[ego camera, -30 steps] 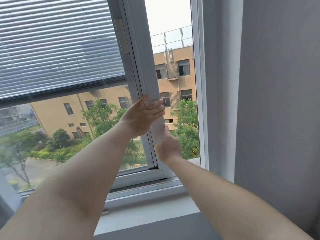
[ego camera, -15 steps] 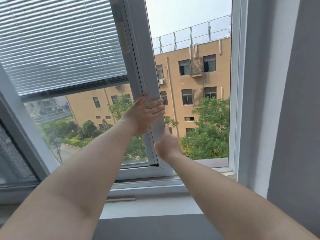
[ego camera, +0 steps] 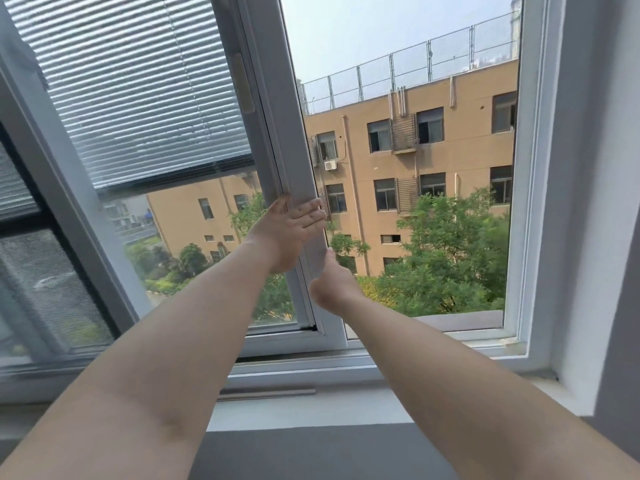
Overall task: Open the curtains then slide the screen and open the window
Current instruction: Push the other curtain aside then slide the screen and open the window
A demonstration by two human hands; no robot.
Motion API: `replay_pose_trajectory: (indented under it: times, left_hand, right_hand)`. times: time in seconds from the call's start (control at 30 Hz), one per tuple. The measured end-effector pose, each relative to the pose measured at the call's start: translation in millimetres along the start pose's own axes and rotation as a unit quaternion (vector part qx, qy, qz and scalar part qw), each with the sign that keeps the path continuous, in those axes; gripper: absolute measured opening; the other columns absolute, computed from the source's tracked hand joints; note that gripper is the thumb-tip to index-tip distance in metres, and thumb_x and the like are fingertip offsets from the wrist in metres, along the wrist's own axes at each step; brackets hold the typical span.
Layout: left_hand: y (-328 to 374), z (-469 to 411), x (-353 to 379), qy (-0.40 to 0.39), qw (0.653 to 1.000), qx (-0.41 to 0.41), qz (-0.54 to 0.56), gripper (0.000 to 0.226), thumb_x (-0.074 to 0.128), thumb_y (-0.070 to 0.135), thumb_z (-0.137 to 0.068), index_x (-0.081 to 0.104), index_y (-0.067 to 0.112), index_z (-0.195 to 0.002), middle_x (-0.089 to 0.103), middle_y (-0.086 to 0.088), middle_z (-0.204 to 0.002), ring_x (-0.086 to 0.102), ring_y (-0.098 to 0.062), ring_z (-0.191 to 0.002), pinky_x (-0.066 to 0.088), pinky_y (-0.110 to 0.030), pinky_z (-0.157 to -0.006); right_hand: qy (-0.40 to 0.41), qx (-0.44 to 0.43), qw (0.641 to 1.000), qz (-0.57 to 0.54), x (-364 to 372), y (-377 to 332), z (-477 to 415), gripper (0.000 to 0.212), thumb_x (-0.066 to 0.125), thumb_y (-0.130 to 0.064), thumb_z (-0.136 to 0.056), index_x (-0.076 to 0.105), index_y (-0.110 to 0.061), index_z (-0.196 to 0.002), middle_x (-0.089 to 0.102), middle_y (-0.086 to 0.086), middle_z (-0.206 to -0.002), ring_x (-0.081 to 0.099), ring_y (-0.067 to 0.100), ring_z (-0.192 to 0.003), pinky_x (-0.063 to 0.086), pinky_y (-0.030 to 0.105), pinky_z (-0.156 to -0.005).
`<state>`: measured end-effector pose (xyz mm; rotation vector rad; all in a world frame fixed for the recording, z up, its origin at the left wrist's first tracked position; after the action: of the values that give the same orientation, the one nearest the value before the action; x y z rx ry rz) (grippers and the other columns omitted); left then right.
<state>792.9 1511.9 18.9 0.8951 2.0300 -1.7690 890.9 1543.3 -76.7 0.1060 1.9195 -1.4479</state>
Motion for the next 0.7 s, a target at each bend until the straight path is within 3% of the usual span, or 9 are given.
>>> replay_pose_trajectory:
  times: [0.13,0.27,0.33,0.53,0.7]
  left_hand:
    - [-10.6,12.9,13.4,-0.002,1.000,-0.014,0.012,0.072,0.031,0.013,-0.093,-0.003,0.027,-0.155,-0.011,0.008,-0.162,-0.022,-0.010,-0.145,-0.016,-0.052,-0.113]
    - [-22.7,25.4,31.2,0.002,1.000,-0.024,0.006,0.070,0.029,0.015,-0.093,-0.002,0.025,-0.155,-0.011,0.007,-0.162,-0.022,-0.012,-0.145,-0.018,-0.052,-0.112]
    - [-28.0,31.5,39.6,-0.003,0.999,-0.029,0.017,0.069,0.028,0.014,-0.094,-0.003,0.025,-0.155,-0.012,0.007,-0.162,-0.023,-0.012,-0.145,-0.016,-0.054,-0.114]
    - [-46.4,49.7,59.3,-0.031,0.998,-0.045,0.014,0.070,0.028,0.014,-0.094,-0.005,0.024,-0.155,-0.015,0.007,-0.161,-0.026,-0.013,-0.144,-0.006,-0.056,-0.117]
    - [-63.4,65.9,68.7,-0.062,0.997,-0.049,-0.008,0.073,0.031,0.013,-0.093,-0.008,0.025,-0.154,-0.019,0.008,-0.159,-0.029,-0.014,-0.142,-0.012,-0.056,-0.116]
  right_hand:
    - [-0.016,-0.002,1.000,-0.001,16.5,-14.6,-4.3,0.076,0.036,-0.009,-0.091,-0.002,-0.019,-0.156,0.042,0.014,-0.149,0.058,0.026,-0.106,0.049,0.040,-0.081]
    - [-0.034,-0.014,0.999,-0.003,35.6,-26.8,-8.1,0.078,0.037,-0.011,-0.089,-0.002,-0.020,-0.156,0.051,0.016,-0.139,0.049,0.015,-0.072,0.037,0.028,-0.056]
    - [-0.042,-0.016,0.999,-0.013,44.6,-31.5,-9.1,0.081,0.037,-0.009,-0.087,-0.004,-0.021,-0.155,0.054,0.015,-0.134,0.052,0.020,-0.081,0.039,0.029,-0.056]
    - [-0.063,-0.044,0.997,-0.022,66.6,-44.1,-13.3,0.082,0.040,-0.010,-0.088,-0.005,-0.022,-0.155,0.054,0.017,-0.134,0.061,0.030,-0.104,0.051,0.042,-0.082]
    - [-0.074,-0.064,0.995,-0.025,79.9,-60.2,-13.9,0.080,0.041,-0.009,-0.089,-0.002,-0.017,-0.156,0.047,0.017,-0.144,0.055,0.032,-0.118,0.046,0.040,-0.094]
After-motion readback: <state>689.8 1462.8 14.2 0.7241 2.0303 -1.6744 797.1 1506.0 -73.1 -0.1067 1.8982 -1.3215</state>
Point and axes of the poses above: each hand's wrist, its own z-axis away from the middle knuckle, its own x-axis out of the palm, y = z × x, the point moved 3 cm from there along -z, towards the middle knuckle
